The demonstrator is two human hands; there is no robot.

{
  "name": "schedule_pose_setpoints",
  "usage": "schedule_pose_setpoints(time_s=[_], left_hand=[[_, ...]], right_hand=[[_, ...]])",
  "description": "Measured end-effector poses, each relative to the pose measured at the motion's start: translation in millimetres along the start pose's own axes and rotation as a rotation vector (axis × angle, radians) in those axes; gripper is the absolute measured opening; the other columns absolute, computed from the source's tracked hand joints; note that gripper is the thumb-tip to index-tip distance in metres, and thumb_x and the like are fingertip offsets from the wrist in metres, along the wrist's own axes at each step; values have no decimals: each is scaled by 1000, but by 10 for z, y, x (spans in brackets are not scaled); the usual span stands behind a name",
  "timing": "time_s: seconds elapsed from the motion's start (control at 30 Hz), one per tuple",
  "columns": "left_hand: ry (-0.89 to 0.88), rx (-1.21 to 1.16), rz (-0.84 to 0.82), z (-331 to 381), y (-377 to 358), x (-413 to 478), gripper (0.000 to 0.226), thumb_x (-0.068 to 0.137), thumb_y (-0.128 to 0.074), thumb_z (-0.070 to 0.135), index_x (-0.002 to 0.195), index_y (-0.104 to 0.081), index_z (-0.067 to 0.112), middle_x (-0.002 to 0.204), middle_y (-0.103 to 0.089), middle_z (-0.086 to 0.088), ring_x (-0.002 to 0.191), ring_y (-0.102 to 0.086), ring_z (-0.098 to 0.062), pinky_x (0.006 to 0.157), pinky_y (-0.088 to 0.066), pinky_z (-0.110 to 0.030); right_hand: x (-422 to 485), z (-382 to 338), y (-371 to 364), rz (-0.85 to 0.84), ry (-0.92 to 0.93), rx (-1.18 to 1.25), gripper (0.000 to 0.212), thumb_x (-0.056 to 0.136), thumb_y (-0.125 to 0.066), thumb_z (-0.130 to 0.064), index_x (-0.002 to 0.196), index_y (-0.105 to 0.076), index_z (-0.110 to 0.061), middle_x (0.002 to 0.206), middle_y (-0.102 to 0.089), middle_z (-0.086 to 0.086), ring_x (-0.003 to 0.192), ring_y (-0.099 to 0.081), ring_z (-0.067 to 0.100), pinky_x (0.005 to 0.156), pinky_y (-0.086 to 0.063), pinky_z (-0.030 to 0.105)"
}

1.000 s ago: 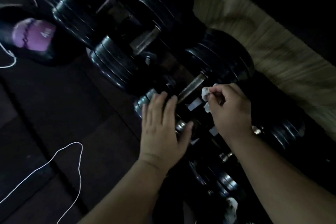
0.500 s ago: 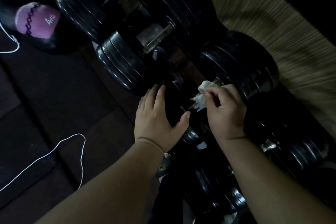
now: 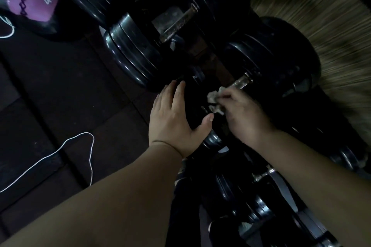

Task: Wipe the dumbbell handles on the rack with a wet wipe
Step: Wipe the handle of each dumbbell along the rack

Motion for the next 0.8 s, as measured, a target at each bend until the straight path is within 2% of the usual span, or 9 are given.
schedule_pose_setpoints(time_s=[0.1, 0.23, 0.33, 0.43, 0.53, 0.6, 0.63, 0.73, 0.8], left_hand=[[-2, -2, 0, -4, -3, 6, 97, 85, -47, 75, 158, -34, 12, 163, -36, -12, 152, -31, -30, 122, -32, -53], [6, -11, 6, -4, -4, 5, 98, 84, -46, 76, 158, -33, 12, 164, -35, -11, 153, -30, -29, 122, -30, -53], [0, -10, 6, 1, -9, 6, 98, 84, -48, 74, 158, -33, 12, 164, -35, -12, 153, -31, -29, 122, -31, -53], [-5, -4, 6, 2, -7, 8, 98, 84, -48, 73, 158, -34, 11, 163, -36, -12, 153, -30, -29, 123, -30, -52], [-12, -3, 7, 2, -11, 8, 97, 84, -48, 73, 158, -33, 11, 163, -36, -12, 153, -30, -29, 123, -30, -52], [-20, -1, 12, -5, -12, 9, 97, 85, -48, 72, 157, -33, 10, 163, -37, -13, 152, -31, -29, 122, -31, -53], [-20, 1, 13, -8, -10, 10, 96, 85, -48, 73, 157, -33, 10, 163, -36, -13, 152, -31, -29, 122, -31, -53], [-17, 8, 6, -6, -4, 7, 97, 86, -46, 74, 158, -32, 11, 164, -35, -12, 153, -29, -29, 123, -29, -51], [-17, 5, 8, -2, 4, 4, 97, 85, -47, 73, 158, -32, 12, 164, -35, -12, 153, -29, -29, 124, -29, -50]], right_hand=[[104, 80, 199, 113, -66, -17, 30, 89, -62, 8, 116, -68, -4, 121, -57, 8, 103, -61, 21, 85, -57, 33], [79, -90, -46, -79, 16, -97, 37, 81, -62, 14, 114, -68, -1, 112, -57, 12, 102, -59, 28, 80, -56, 44], [88, -177, -76, -132, 99, -106, 42, 77, -64, 15, 116, -66, -1, 113, -56, 11, 95, -59, 26, 69, -56, 39], [151, -164, 8, -164, 110, -73, 53, 81, -64, 10, 129, -60, -12, 113, -55, 4, 92, -55, 15, 68, -49, 27], [173, -112, 6, -162, 78, -71, 38, 81, -67, 5, 112, -63, -16, 102, -56, 1, 89, -59, 21, 64, -55, 37], [215, 3, 71, -78, -40, -65, 16, 91, -60, -12, 104, -68, -15, 98, -58, 2, 87, -59, 26, 69, -53, 43], [230, 32, 108, -45, -98, -111, 18, 95, -55, -18, 105, -69, -14, 99, -58, 4, 86, -58, 26, 72, -51, 44], [146, -21, 93, 0, -158, -178, 19, 96, -53, -13, 106, -68, -7, 105, -57, 14, 87, -57, 29, 72, -49, 46], [62, -163, -24, -77, -125, -154, 19, 91, -54, -3, 106, -65, -4, 108, -55, 16, 87, -58, 34, 70, -49, 48]])
Point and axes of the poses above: each hand's wrist, its own x-axis towards the middle knuckle, its own y-axis out of the back of the hand, z = x × y, the point moved 4 cm from there along x, towards the middle knuckle
